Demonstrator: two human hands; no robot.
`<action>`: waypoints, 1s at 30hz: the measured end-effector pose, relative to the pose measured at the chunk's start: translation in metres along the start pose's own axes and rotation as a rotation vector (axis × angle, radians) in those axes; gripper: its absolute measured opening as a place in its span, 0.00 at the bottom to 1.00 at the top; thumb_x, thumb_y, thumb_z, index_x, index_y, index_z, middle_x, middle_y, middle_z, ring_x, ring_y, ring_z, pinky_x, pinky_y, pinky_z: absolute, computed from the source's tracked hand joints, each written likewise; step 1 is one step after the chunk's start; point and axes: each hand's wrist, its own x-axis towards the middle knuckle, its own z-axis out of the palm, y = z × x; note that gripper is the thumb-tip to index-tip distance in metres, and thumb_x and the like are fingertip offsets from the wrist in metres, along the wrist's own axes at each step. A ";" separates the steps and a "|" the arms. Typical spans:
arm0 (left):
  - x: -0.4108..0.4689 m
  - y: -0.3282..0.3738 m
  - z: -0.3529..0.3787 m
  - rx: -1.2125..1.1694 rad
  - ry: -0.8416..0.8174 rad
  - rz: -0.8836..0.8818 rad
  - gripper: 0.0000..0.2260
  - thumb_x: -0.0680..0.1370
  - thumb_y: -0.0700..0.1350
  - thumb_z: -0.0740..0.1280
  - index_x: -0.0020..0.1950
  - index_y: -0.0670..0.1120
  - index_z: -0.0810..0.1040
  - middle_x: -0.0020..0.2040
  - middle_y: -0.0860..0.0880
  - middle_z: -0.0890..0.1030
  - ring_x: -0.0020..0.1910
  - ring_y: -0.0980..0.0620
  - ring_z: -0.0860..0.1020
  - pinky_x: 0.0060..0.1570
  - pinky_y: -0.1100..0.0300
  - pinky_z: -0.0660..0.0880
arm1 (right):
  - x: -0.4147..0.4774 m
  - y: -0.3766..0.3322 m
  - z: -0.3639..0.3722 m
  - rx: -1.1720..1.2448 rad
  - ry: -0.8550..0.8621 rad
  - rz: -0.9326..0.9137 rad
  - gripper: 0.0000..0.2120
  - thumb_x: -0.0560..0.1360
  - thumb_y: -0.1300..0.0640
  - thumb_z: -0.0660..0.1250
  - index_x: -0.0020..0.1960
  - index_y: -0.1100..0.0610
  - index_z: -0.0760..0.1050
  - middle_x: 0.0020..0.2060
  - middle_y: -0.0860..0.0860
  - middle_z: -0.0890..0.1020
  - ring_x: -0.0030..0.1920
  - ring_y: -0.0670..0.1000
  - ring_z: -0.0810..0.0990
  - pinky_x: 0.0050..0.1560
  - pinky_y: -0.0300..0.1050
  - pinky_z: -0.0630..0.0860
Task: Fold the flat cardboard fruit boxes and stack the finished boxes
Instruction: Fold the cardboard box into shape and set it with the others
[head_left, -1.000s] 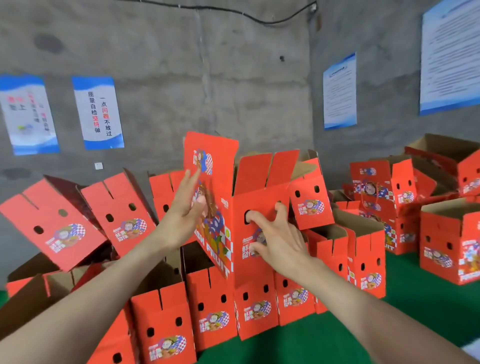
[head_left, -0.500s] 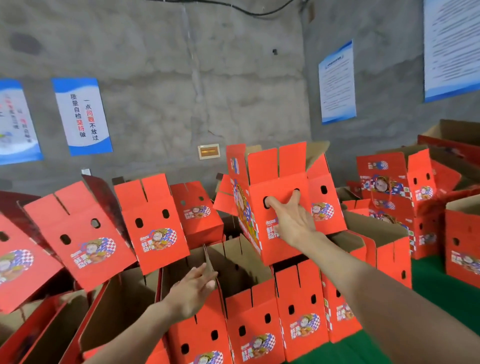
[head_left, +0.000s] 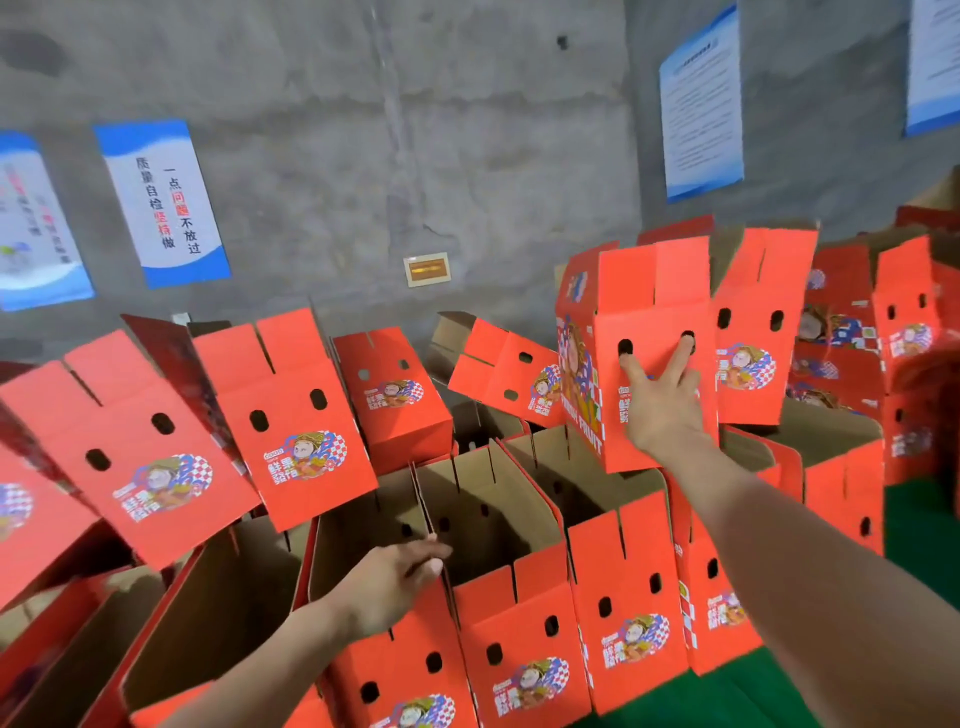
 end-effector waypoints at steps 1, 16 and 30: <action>0.000 -0.001 0.000 -0.003 0.001 0.003 0.15 0.82 0.47 0.59 0.68 0.50 0.74 0.71 0.51 0.70 0.72 0.60 0.63 0.64 0.74 0.57 | -0.002 0.001 0.006 0.019 0.004 0.014 0.42 0.73 0.65 0.62 0.77 0.43 0.44 0.73 0.68 0.34 0.69 0.68 0.56 0.64 0.58 0.67; 0.005 -0.001 0.005 -0.020 0.014 0.002 0.14 0.82 0.47 0.58 0.68 0.51 0.73 0.72 0.51 0.69 0.73 0.58 0.63 0.67 0.69 0.58 | -0.024 0.007 0.025 0.029 0.060 -0.013 0.42 0.75 0.53 0.67 0.77 0.39 0.43 0.75 0.59 0.33 0.74 0.69 0.40 0.69 0.66 0.58; -0.057 -0.011 -0.019 0.083 0.004 -0.032 0.25 0.82 0.48 0.57 0.78 0.49 0.53 0.77 0.47 0.58 0.76 0.53 0.56 0.70 0.66 0.53 | -0.073 -0.072 -0.028 0.108 0.015 -0.457 0.27 0.77 0.51 0.64 0.74 0.54 0.62 0.76 0.60 0.53 0.76 0.61 0.52 0.73 0.55 0.55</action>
